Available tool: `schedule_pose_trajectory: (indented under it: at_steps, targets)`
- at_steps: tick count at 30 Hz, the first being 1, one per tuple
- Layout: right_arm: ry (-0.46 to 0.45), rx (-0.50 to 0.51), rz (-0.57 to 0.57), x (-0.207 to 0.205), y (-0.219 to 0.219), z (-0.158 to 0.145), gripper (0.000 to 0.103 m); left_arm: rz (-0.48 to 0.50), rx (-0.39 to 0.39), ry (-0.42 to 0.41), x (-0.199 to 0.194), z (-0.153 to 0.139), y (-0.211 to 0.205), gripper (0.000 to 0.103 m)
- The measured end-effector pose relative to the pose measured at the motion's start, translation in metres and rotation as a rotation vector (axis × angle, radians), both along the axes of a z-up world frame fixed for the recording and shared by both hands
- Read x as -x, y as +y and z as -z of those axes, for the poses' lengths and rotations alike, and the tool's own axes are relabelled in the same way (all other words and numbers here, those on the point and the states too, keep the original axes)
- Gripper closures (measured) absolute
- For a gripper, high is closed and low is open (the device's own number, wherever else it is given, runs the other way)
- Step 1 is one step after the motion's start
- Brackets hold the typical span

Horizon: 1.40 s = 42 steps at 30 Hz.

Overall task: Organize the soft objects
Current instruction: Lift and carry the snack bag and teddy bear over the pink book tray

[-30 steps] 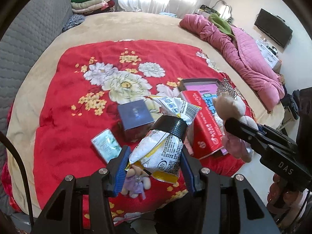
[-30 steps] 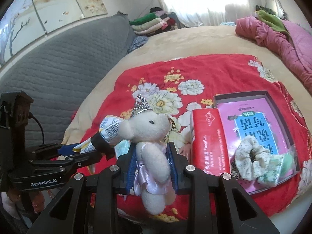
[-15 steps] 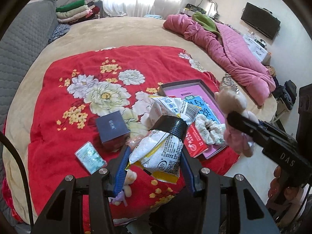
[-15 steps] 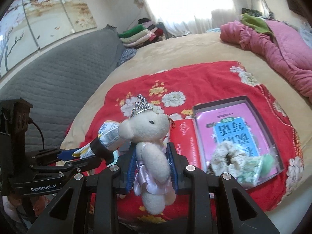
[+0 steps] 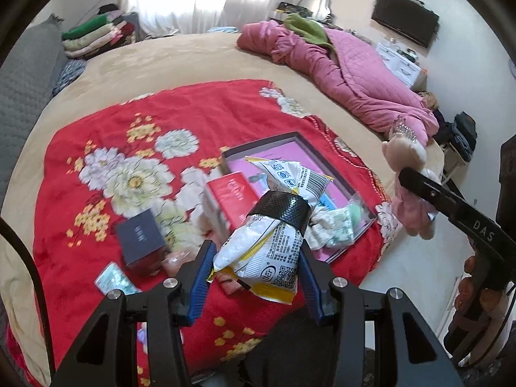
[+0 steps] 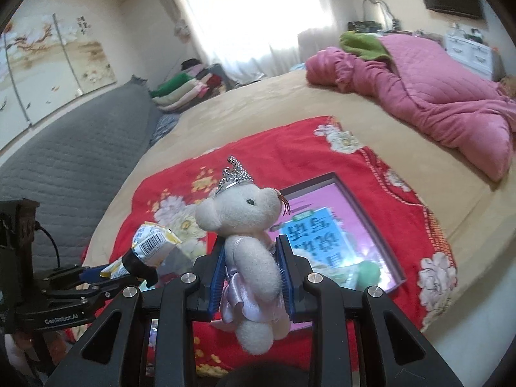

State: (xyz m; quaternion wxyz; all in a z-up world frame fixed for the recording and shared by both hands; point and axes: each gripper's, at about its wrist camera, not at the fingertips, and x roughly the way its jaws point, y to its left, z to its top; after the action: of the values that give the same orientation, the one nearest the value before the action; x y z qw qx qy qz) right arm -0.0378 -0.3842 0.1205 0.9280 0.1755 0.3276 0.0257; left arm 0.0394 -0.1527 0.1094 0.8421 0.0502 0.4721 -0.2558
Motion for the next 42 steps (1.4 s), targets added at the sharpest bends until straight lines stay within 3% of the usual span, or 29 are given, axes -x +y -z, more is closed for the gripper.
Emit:
schedule_pose_trajectory:
  at_steps: [9, 20, 33, 42]
  targets:
    - [-0.011, -0.021, 0.054, 0.009, -0.035, -0.005, 0.073, 0.065, -0.012, -0.001, -0.002, 0.001, -0.043, 0.053]
    - [-0.008, -0.034, 0.080, 0.006, -0.049, -0.002, 0.073, 0.090, -0.021, 0.006, -0.010, 0.011, -0.074, 0.053]
    - [0.033, -0.052, 0.069, -0.014, -0.053, 0.018, 0.073, 0.082, -0.041, 0.056, -0.026, 0.038, -0.089, 0.053]
    - [0.095, -0.063, 0.075, -0.031, -0.059, 0.047, 0.073, 0.094, -0.066, 0.117, -0.041, 0.065, -0.103, 0.053]
